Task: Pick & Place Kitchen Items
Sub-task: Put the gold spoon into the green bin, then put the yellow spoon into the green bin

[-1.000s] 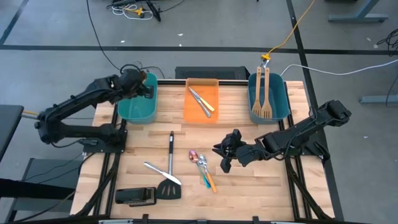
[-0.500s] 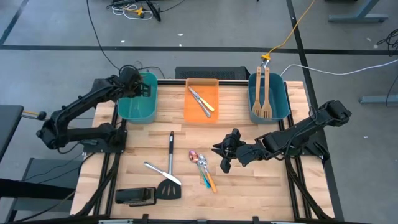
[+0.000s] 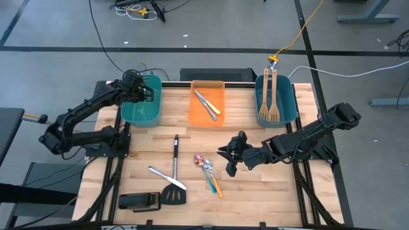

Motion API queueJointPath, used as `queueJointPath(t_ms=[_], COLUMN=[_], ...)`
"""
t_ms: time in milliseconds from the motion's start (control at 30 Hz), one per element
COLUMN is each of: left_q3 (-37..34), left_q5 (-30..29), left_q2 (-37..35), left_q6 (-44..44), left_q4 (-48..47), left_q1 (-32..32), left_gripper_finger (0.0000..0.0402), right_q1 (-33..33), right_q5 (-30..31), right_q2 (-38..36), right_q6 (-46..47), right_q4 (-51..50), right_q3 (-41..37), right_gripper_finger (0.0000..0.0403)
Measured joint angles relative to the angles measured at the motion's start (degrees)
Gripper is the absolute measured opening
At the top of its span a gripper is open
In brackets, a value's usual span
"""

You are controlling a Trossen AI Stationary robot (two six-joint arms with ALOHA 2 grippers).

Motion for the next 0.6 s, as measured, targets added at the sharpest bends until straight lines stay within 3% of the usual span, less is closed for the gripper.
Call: queueJointPath(t_ms=[367,600], left_q3=[0.0,0.0], left_q5=[0.9,0.9], left_q2=[0.0,0.0], left_q6=[0.0,0.4], left_q4=[-0.8,-0.6], left_q1=[0.0,0.0], left_gripper_finger=[0.0051,0.0056], right_q1=[0.0,0.0], right_q5=[0.0,0.0], right_q2=[0.0,0.0], right_q6=[0.0,0.0], right_q4=[0.0,0.0], right_q3=[0.0,0.0], right_gripper_finger=[0.0084,0.0084])
